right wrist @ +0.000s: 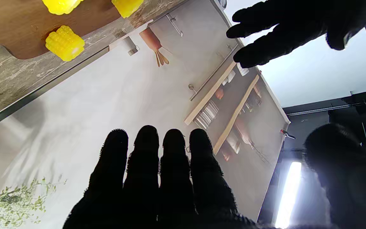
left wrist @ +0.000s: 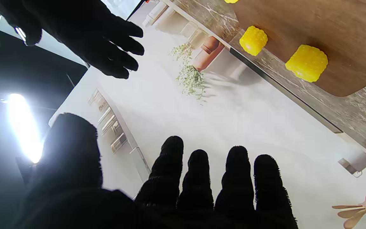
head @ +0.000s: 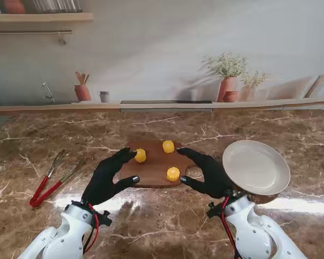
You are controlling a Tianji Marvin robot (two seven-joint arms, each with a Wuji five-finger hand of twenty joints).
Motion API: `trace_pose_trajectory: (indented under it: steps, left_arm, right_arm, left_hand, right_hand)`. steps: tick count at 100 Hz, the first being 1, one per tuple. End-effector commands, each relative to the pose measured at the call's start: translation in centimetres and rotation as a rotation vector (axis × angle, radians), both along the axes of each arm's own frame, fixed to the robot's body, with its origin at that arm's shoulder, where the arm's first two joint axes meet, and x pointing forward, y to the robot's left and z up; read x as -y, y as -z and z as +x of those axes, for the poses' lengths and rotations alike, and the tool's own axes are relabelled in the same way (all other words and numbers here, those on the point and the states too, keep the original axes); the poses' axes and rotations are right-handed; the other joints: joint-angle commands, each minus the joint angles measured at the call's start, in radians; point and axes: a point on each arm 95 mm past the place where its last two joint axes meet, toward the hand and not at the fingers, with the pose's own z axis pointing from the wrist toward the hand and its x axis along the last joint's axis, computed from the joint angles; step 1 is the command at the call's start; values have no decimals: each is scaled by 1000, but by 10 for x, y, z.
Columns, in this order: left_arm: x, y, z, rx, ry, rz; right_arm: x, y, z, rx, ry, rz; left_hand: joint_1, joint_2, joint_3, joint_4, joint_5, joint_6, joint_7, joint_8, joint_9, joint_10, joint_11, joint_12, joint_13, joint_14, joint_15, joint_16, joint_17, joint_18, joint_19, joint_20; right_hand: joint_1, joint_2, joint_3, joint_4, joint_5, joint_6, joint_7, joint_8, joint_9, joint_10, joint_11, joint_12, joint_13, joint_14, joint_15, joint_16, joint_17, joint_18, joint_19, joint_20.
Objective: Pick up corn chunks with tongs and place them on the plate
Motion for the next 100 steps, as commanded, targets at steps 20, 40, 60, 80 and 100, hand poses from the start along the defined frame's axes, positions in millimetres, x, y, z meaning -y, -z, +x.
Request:
trace_pose_trajectory:
  steps: [20,40,60,80,100]
  left_arm:
    - [-3,0,-3,-7,-9,26]
    - [-27,-10,5,-27,-77,146]
    - [-72,-26,20,-59,-233,354]
    - [-108,-39,35,-144,-362,587]
    - [-129,-34,56,-308,-349,735]
  right_arm:
    - [0,5,-4,-17,3,-17]
    - [0,6,-5,-28,12,-25]
    - [0,6,-4,-27,11,-43]
    - [0,5,-2,-38,-2,-56]
    - [-2,7,-2,-46,-12,-53]
  left_hand:
    - [-36,33,-20,42,-15,9,-15,-12,-28,-17,-7,-9,-50,-65,-35,-18,-7,-49,17,-4]
    - [62,-42,-6,42,-6,18,-11,-13,-21,-2,8,-1,-40,-64,-27,-12,-2,-62,16,-4]
    - [91,-277,263,14,33,39,27,-37,28,26,66,34,38,-23,25,32,32,-53,155,38]
    - [39,-427,531,-29,62,60,76,-22,73,69,108,61,107,28,95,93,95,-19,251,85]
    - [28,-442,555,-43,70,91,104,-6,94,104,143,87,131,65,133,120,128,8,286,94]
  right_hand:
    - [-8,-7,-18,45,-21,-11,-8,-9,-20,-6,-2,-17,-43,-31,-11,-15,-9,-42,-25,3]
    - [14,-14,-23,43,-14,-14,-1,-7,-11,-6,3,-13,-35,-32,-8,-14,-2,-40,-23,9]
    - [33,-20,-29,39,-10,-18,5,-5,-4,-9,7,-8,-28,-32,-5,-11,2,-40,-20,15]
    - [47,-23,-35,36,-7,-21,9,-4,2,-12,9,-4,-24,-33,-4,-9,5,-38,-17,20]
    - [56,-25,-38,35,-2,-22,13,-2,9,-12,11,1,-21,-32,-3,-7,7,-33,-14,24]
